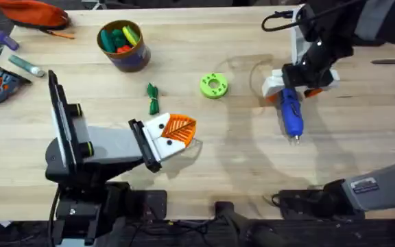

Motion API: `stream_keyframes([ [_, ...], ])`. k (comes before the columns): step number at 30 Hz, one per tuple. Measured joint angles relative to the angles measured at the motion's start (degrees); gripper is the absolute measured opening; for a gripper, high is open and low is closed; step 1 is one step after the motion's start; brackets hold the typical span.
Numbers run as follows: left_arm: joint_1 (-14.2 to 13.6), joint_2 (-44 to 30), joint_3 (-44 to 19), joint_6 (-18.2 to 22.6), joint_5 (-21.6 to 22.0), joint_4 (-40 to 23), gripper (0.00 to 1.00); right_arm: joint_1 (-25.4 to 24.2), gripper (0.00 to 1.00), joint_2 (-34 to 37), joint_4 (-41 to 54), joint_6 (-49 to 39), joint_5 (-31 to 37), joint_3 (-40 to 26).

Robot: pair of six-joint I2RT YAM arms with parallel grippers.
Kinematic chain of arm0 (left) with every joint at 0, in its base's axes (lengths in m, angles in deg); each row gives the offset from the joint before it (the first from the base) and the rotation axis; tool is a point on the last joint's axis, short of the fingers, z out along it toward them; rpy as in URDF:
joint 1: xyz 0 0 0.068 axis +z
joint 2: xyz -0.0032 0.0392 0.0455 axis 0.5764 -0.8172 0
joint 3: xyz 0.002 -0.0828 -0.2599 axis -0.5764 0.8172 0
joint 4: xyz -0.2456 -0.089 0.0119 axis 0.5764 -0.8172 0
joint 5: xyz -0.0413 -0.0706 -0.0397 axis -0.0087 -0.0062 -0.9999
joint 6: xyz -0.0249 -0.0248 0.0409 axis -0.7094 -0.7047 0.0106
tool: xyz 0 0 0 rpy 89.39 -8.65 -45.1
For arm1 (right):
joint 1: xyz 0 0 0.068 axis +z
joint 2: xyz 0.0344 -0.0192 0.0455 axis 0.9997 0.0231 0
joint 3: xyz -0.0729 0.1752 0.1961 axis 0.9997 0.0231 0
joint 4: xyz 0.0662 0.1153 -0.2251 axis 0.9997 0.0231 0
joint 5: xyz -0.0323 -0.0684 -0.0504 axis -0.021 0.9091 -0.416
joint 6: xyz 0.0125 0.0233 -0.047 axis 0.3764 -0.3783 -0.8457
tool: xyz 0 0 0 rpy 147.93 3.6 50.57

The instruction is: Pick up the gripper from the table and insert it into the empty holder that is missing its gripper. Then pick up a screw, insert it into the mounting hole, and use the screwdriver to tighten it. Finally, clean up the table by picking up the vegetable and placing it into the bucket.

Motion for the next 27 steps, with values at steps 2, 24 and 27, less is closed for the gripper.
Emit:
stream_keyframes([
  [2,0.0,0.0,0.0,0.0,0.0,0.0,0.014,0.0,0.991,0.2,-0.9,0.0,-0.2,0.0],
  [24,0.0,0.0,0.0,0.0,0.0,0.0,0.014,-0.4,0.991,0.2,-5.1,1.1,-1.5,2.3],
  [27,0.0,0.0,0.0,0.0,0.0,0.0,0.014,-0.4,0.991,0.2,-5.4,1.1,-1.5,3.1],
])
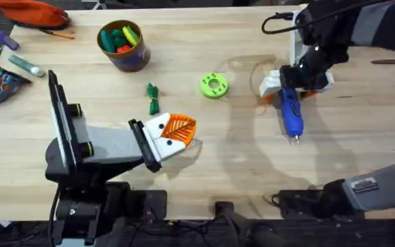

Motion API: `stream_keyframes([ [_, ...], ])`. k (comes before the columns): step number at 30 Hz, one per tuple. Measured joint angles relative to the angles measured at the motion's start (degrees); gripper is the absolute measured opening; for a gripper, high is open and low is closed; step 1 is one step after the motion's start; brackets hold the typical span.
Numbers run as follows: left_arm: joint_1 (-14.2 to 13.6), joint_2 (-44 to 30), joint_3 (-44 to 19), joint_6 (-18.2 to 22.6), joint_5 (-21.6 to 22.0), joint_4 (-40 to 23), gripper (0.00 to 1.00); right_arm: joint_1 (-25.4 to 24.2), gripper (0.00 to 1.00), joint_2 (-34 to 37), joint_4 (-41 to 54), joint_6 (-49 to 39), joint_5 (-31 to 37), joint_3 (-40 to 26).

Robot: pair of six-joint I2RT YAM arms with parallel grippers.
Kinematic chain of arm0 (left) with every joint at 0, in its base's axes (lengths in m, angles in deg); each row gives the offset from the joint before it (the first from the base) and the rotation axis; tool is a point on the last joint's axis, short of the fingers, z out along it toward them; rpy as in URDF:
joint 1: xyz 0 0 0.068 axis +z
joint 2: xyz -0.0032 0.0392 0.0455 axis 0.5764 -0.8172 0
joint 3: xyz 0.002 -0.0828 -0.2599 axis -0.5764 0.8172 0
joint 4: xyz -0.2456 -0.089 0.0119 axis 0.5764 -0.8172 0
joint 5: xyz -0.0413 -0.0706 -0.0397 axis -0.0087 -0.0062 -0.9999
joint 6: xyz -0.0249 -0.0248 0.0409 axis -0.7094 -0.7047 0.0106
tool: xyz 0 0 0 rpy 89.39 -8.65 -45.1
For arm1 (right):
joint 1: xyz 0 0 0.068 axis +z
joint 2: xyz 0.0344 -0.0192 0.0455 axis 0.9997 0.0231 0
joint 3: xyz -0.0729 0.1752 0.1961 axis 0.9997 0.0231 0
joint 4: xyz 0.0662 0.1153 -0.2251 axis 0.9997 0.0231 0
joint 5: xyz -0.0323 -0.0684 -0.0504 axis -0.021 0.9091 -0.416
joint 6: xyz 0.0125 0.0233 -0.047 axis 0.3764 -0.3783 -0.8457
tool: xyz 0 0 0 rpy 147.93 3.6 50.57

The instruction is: Pick up the gripper from the table and insert it into the empty holder that is missing its gripper. Then pick up a screw, insert it into the mounting hole, and use the screwdriver to tighten it. Finally, clean up the table by picking up the vegetable and placing it into the bucket.

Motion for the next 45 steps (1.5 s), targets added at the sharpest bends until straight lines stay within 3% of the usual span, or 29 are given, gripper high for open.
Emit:
stream_keyframes([
  [5,0.0,0.0,0.0,0.0,0.0,0.0,0.014,-0.1,0.990,0.0,-2.2,0.0,0.2,2.9],
  [19,0.0,0.0,0.0,0.0,0.0,0.0,0.014,-0.2,0.955,-0.1,-3.4,0.0,0.3,3.2],
  [23,0.0,0.0,0.0,0.0,0.0,0.0,0.014,-0.2,0.836,-0.1,-3.8,0.0,0.4,3.2],
  [28,0.0,0.0,0.0,0.0,0.0,0.0,0.014,-0.2,0.569,-0.1,-4.1,0.0,0.7,3.2],
  [34,0.0,0.0,0.0,0.0,0.0,0.0,0.014,-0.2,0.371,-0.1,-4.2,0.0,1.0,3.2],
  [35,0.0,0.0,0.0,0.0,0.0,0.0,0.014,-0.2,0.205,-0.1,-4.5,-0.1,1.5,3.3],
  [37,0.0,0.0,0.0,0.0,0.0,0.0,0.014,-0.2,0.037,0.0,-4.4,0.0,1.9,3.5],
  [45,0.0,0.0,0.0,0.0,0.0,0.0,0.014,-0.2,0.023,0.0,-4.4,0.0,2.1,3.7],
])
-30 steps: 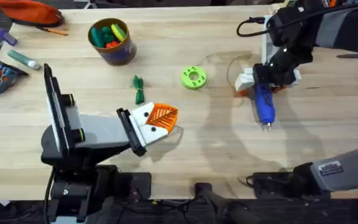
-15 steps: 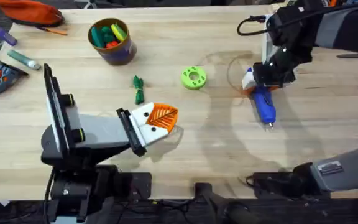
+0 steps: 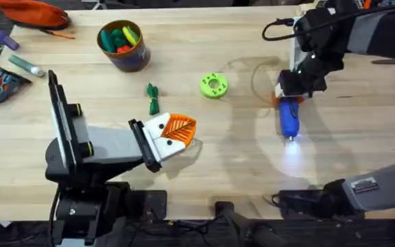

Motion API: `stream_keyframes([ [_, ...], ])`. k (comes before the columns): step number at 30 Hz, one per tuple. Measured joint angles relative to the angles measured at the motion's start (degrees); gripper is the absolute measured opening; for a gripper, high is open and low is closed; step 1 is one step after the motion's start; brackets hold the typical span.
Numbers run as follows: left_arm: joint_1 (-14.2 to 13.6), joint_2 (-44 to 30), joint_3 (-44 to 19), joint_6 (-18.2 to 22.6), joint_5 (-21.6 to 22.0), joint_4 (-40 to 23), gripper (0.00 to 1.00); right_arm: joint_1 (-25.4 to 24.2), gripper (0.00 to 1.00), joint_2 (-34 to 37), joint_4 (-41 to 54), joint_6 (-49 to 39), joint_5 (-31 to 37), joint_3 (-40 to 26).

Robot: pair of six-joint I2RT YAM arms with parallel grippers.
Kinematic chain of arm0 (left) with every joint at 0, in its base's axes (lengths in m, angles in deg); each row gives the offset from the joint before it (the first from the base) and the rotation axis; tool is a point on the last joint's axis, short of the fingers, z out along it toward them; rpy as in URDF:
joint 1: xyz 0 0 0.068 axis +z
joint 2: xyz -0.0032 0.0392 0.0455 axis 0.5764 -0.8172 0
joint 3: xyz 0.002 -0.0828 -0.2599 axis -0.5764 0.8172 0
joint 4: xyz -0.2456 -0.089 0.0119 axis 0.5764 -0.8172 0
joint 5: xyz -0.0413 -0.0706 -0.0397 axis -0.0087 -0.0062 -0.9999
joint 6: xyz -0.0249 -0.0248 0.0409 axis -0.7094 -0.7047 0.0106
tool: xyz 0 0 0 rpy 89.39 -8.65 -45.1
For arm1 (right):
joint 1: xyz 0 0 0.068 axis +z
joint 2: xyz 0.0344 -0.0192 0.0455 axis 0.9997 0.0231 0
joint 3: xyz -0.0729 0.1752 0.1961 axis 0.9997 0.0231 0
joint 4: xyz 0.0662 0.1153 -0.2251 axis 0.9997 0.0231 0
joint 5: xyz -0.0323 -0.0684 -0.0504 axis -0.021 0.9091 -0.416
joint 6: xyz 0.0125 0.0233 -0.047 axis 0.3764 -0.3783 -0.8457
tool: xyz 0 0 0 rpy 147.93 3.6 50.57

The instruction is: Pick up the gripper from the table and insert it into the empty holder that is missing its gripper. Then pick up a screw, insert it into the mounting hole, and use the screwdriver to tighten it. Finally, clean up the table by picking up the vegetable and placing it into the bucket.

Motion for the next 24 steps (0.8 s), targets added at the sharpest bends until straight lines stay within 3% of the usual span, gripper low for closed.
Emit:
stream_keyframes([
  [12,0.0,0.0,0.0,0.0,0.0,0.0,0.014,0.0,0.023,-2.2,3.5,0.0,0.0,-0.4],
  [24,0.0,0.0,0.0,0.0,0.0,0.0,0.014,5.4,0.022,-22.8,4.5,0.0,0.0,-10.2],
])
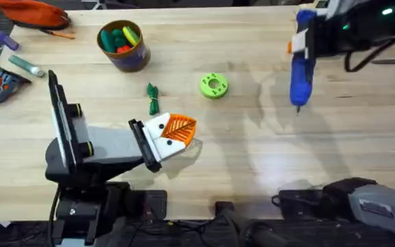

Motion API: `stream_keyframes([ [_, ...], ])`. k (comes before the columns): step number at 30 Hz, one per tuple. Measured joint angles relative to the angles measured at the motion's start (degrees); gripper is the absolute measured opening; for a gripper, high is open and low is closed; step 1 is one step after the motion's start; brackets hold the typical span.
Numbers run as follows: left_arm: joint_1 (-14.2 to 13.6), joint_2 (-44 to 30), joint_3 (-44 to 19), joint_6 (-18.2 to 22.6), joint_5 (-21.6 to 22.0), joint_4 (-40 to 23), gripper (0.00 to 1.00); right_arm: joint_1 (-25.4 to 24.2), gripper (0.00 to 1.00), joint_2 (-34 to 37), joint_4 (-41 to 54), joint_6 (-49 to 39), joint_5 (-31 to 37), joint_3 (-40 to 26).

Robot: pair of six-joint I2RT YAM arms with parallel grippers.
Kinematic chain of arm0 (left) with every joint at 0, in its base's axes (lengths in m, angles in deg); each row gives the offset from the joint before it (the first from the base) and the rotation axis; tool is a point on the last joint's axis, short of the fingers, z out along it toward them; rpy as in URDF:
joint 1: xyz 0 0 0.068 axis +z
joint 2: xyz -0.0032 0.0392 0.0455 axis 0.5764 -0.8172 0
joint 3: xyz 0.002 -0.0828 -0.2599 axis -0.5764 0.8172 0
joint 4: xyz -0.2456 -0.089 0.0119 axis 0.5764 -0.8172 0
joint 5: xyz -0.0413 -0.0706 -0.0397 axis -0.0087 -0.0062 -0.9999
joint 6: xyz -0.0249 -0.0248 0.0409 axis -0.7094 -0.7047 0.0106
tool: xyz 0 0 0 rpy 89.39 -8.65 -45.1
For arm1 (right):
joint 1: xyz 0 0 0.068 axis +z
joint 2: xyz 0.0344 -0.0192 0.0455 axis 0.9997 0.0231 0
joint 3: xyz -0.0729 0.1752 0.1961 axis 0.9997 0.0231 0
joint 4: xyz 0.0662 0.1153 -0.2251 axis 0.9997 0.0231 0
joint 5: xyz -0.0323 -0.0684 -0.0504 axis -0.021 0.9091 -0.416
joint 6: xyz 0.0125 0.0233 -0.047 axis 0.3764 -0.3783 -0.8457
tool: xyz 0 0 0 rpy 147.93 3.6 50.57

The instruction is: Pick up the gripper from the table and insert it into the empty holder that is missing its gripper. Then pick up a screw, insert it into the mounting hole, and use the screwdriver to tighten it. Finally, clean up the table by picking up the vegetable and placing it into the bucket.

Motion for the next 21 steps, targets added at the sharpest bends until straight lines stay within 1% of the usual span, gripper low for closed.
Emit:
stream_keyframes([
  [7,0.0,0.0,0.0,0.0,0.0,0.0,0.014,6.3,0.022,-7.2,-4.9,0.0,0.0,-0.9],
  [11,0.0,0.0,0.0,0.0,0.0,0.0,0.014,10.6,0.022,-10.5,-11.7,0.3,-1.4,-0.9],
  [15,0.0,0.0,0.0,0.0,0.0,0.0,0.014,13.4,0.022,-14.3,-19.9,0.6,-7.9,-0.9],
  [21,0.0,0.0,0.0,0.0,0.0,0.0,0.014,14.3,0.022,-17.3,-29.8,0.9,-22.4,-0.9],
])
